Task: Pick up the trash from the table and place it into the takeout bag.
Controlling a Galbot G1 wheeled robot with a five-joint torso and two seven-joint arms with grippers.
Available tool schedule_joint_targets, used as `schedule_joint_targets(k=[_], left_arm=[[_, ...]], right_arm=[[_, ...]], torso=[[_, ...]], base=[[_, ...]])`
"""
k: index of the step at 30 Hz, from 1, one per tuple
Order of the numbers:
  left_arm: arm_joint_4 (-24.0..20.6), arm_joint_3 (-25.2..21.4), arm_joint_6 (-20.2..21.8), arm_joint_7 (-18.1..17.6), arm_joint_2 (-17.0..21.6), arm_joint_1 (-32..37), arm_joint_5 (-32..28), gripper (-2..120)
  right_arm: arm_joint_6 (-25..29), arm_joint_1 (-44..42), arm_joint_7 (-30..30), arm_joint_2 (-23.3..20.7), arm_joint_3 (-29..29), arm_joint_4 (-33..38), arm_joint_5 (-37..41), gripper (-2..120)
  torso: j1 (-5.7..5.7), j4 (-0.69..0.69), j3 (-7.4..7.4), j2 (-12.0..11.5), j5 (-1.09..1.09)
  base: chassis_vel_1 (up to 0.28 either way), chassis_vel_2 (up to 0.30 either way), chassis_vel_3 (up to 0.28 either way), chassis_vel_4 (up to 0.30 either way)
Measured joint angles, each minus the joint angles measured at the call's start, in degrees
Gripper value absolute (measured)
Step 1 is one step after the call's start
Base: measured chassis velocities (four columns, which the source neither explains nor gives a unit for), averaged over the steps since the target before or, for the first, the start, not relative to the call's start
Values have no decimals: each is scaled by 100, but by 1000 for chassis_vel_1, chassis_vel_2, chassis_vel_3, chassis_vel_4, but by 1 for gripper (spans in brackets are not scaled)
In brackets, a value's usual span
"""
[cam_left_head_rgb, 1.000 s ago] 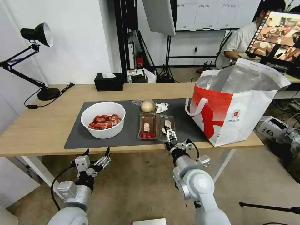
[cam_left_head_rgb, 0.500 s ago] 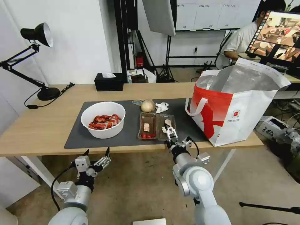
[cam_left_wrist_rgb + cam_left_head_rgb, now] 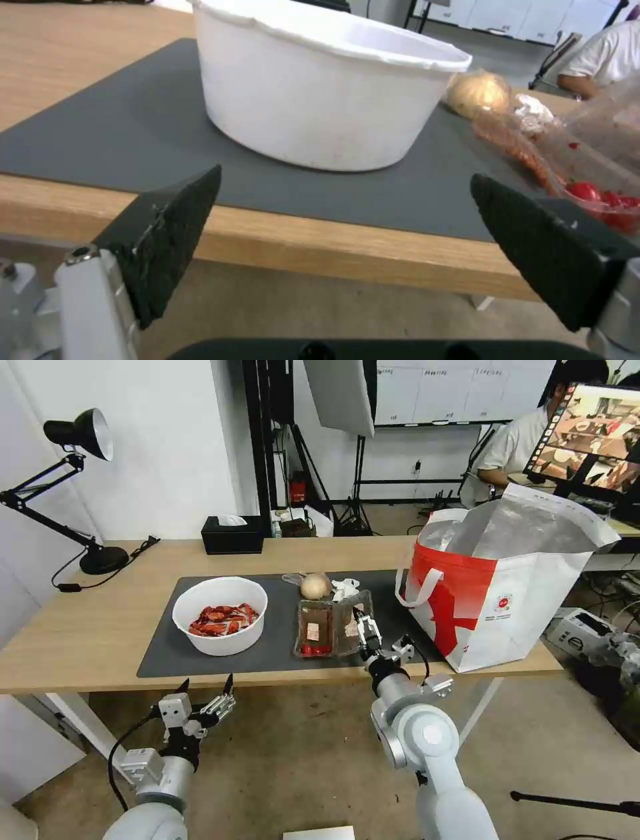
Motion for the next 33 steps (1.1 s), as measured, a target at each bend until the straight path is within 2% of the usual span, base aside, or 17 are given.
schedule_joint_targets(k=[6,11,19,29,32,33], left_arm=[[-38,-36,0,0,-6,42,-1,100],[-66,-114,-8,0,18,92,-23,100],[-111,-175,-10,1,22,119,-42,100],[-147,-218,-9,-3,67,104,-114,100],[-194,-260,-6,-6,95,126,-141,100],[-194,-260,-6,-6,95,126,-141,100]], right_arm=[[-297,364,-31,-22,-203,-215,34,100],[-824,932,605,135,-425,-731,93,100],[-931,1210,1010,128,-410,-1030,326,100],[-935,1367,753,34,-412,-968,338,100],[-1111,1795,263,-420,-529,-1034,-367,100],[-1111,1795,263,-420,-529,-1034,-367,100]], torso=[[0,0,0,0,0],[0,1,0,0,0],[0,0,0,0,-1],[0,0,0,0,0],[0,1,0,1,1],[0,1,0,1,1]], base=[[0,0,0,0],[0,0,0,0],[0,0,0,0],[0,0,0,0],[0,0,0,0],[0,0,0,0]])
